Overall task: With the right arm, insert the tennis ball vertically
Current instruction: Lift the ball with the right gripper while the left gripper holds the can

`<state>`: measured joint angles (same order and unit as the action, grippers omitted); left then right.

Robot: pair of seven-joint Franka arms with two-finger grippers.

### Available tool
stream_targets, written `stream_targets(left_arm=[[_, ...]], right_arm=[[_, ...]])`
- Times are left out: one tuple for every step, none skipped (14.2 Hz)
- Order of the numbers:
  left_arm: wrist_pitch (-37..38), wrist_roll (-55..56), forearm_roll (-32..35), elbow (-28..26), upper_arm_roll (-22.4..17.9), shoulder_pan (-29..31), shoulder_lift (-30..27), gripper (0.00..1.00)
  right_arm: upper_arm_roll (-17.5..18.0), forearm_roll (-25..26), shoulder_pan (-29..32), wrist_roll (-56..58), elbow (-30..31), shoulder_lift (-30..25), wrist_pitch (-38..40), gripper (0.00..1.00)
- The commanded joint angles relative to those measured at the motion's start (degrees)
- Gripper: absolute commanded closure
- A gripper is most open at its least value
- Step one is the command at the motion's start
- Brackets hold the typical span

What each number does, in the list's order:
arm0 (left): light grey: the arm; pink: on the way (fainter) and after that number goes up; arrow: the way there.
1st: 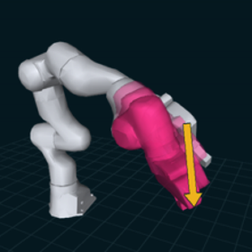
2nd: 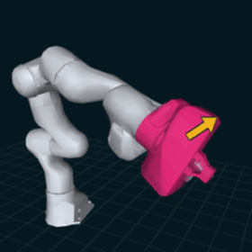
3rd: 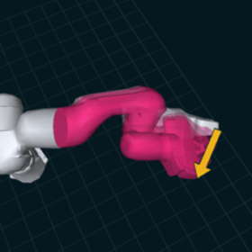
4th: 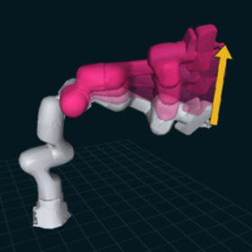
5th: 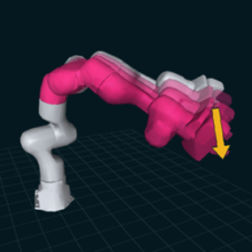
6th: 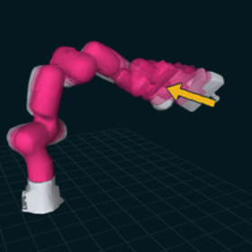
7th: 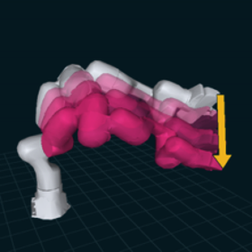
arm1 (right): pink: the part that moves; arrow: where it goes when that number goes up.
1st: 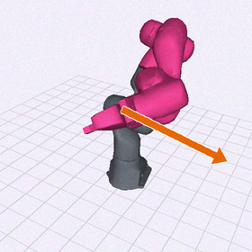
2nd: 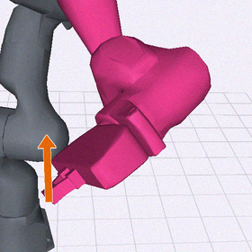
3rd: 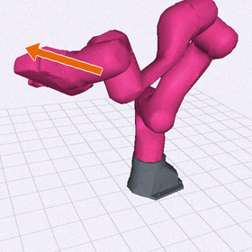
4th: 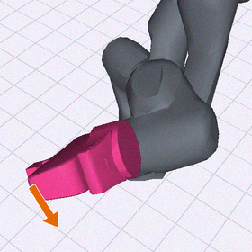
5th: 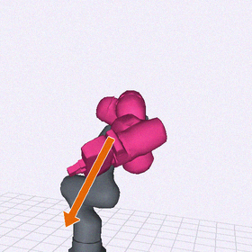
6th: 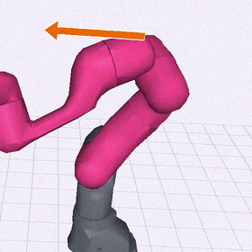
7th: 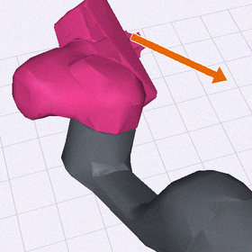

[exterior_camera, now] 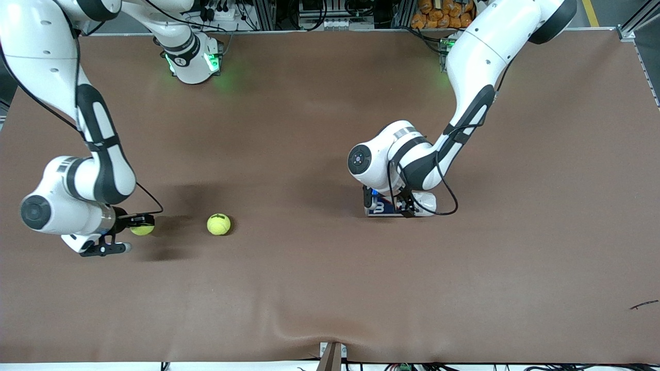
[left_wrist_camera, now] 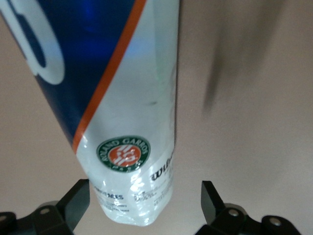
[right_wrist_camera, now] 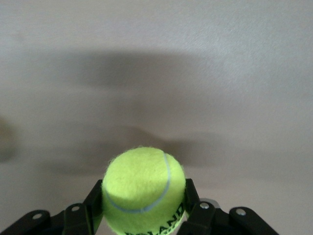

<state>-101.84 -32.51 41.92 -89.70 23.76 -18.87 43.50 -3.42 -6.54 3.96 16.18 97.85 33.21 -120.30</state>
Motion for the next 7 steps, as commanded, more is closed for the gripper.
stream_targets(left_arm=[[0.33,-0.01,1.41,2.69,-0.56,-1.52,2.20,0.00],[0.33,-0.09,1.50,3.82,-0.65,-2.05,2.64,0.00],[0.33,-0.09,1.50,4.18,-1.00,-2.66,3.16,0.00],[0.33,-0.09,1.41,4.53,-2.04,-3.19,3.17,0.00],[0.33,-0.18,1.41,4.62,-2.49,-3.80,3.17,0.00],[0.33,-0.01,1.41,4.71,-2.58,-4.24,3.34,0.00],[0.33,0.17,1.41,4.71,-2.84,-4.33,3.60,0.00]], right_arm=[[0.70,-5.23,2.81,4.81,0.76,-4.55,5.76,0.96],[0.69,-5.59,2.72,4.82,0.15,-5.60,7.43,0.96],[0.69,-5.68,2.55,4.30,-0.99,-6.31,10.06,0.96],[0.69,-5.77,2.63,4.21,-2.74,-6.84,13.22,0.96],[0.69,-5.85,2.63,4.03,-4.58,-7.19,16.38,0.94],[0.69,-5.85,2.63,4.03,-6.34,-7.63,19.37,0.94],[0.69,-6.46,2.63,4.03,-7.66,-8.24,21.93,0.94]])
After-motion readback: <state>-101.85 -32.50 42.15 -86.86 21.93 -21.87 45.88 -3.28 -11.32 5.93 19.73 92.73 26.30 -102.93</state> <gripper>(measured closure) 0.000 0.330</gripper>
